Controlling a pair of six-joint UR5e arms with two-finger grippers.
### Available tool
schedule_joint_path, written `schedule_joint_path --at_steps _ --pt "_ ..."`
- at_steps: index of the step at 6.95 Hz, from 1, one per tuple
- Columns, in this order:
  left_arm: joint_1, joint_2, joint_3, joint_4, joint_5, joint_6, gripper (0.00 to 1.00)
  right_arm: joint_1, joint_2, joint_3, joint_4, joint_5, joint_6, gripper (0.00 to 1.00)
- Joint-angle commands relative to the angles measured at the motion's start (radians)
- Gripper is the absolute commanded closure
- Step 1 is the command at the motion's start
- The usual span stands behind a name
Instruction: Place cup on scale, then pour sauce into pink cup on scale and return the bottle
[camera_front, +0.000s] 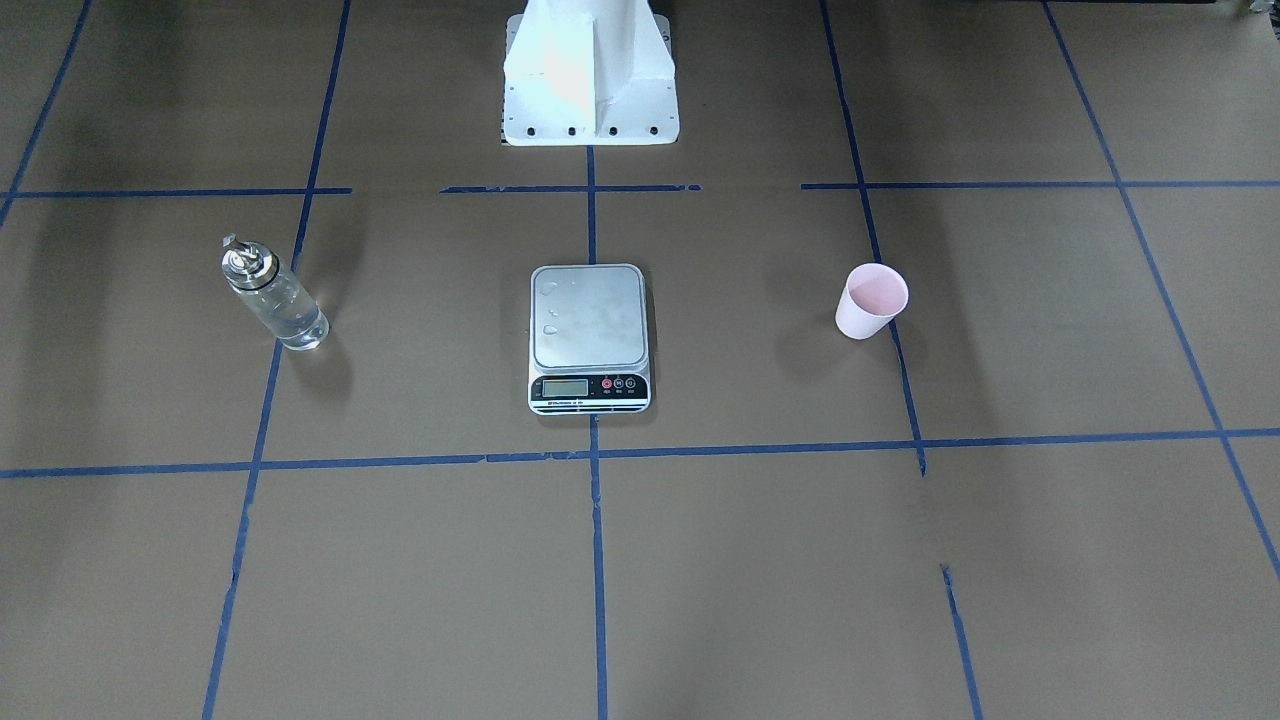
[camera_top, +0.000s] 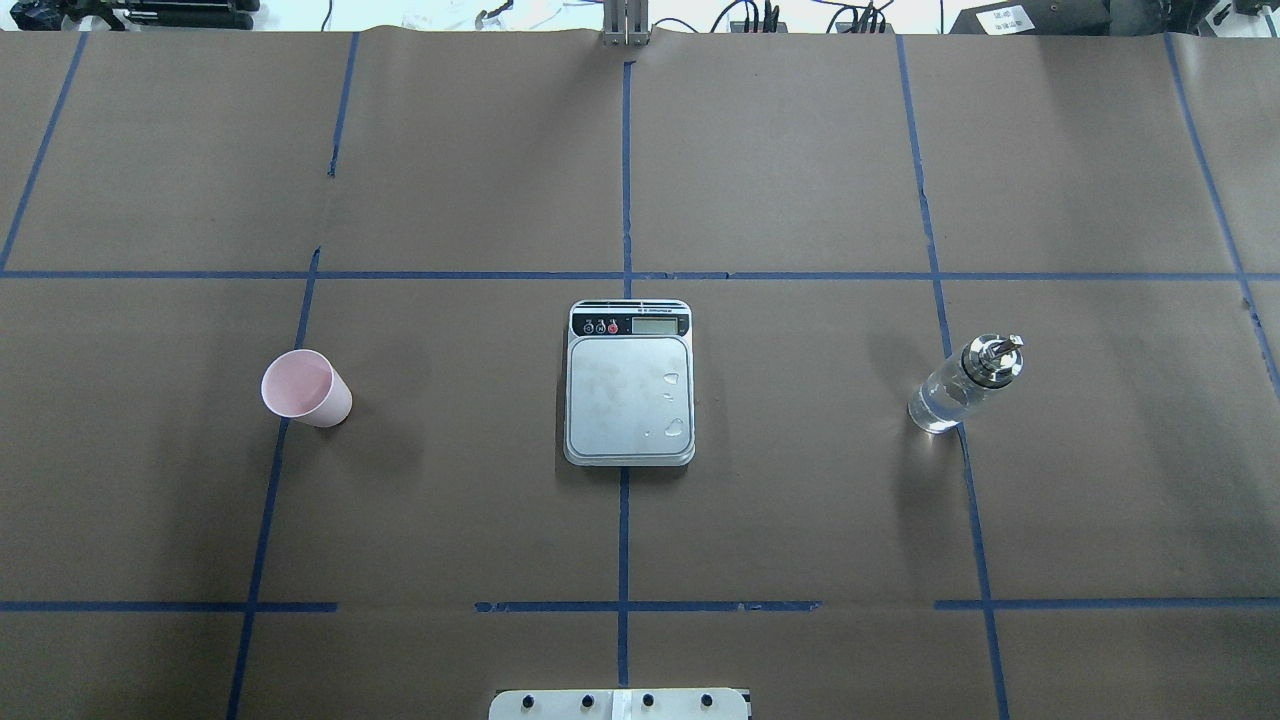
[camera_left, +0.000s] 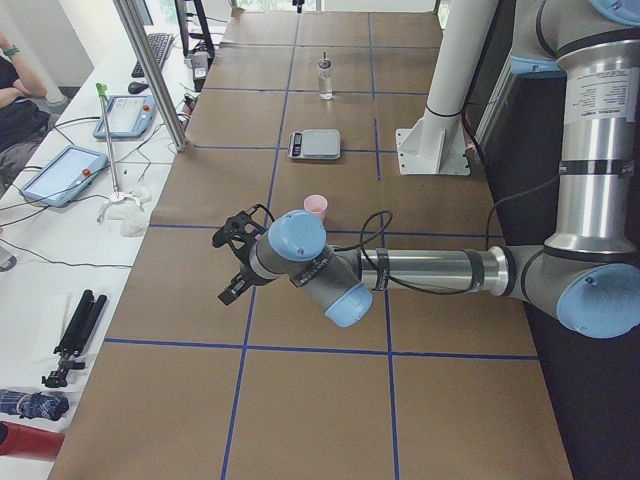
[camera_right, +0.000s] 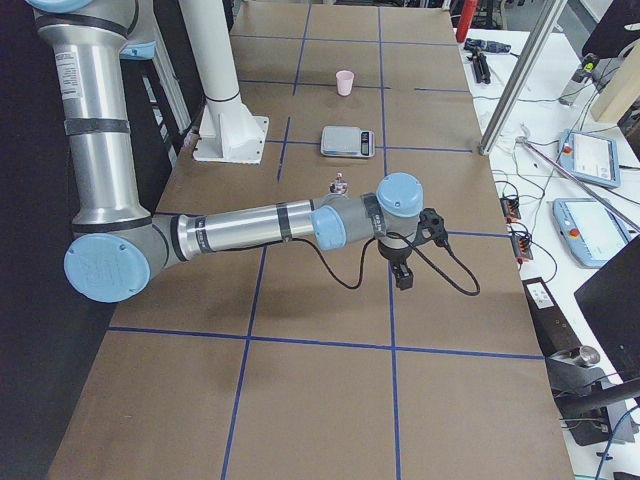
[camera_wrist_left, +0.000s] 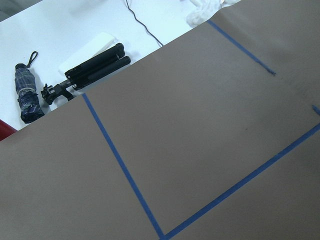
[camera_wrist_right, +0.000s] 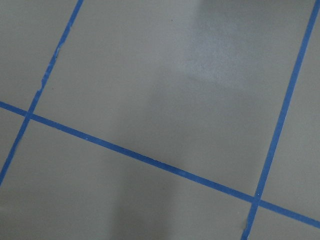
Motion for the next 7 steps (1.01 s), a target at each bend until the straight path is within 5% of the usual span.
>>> schedule_joint_path --at_steps 1,2,6,7 --pt "0.149 0.009 -0.012 -0.076 -0.115 -0.105 0.0 0.0 -0.027 -0.005 0.142 0.003 0.107 0.0" --pt "0.221 0.006 -0.074 -0.085 -0.11 -0.335 0.0 -0.002 -0.026 0.003 0.163 0.002 0.168 0.0" --pt "0.707 0.024 -0.274 -0.038 0.455 -0.918 0.0 0.0 -0.036 0.001 0.168 -0.001 0.167 0.0" --pt "0.751 0.018 -0.274 0.023 0.521 -0.975 0.14 -0.002 -0.039 0.003 0.168 -0.003 0.167 0.0"
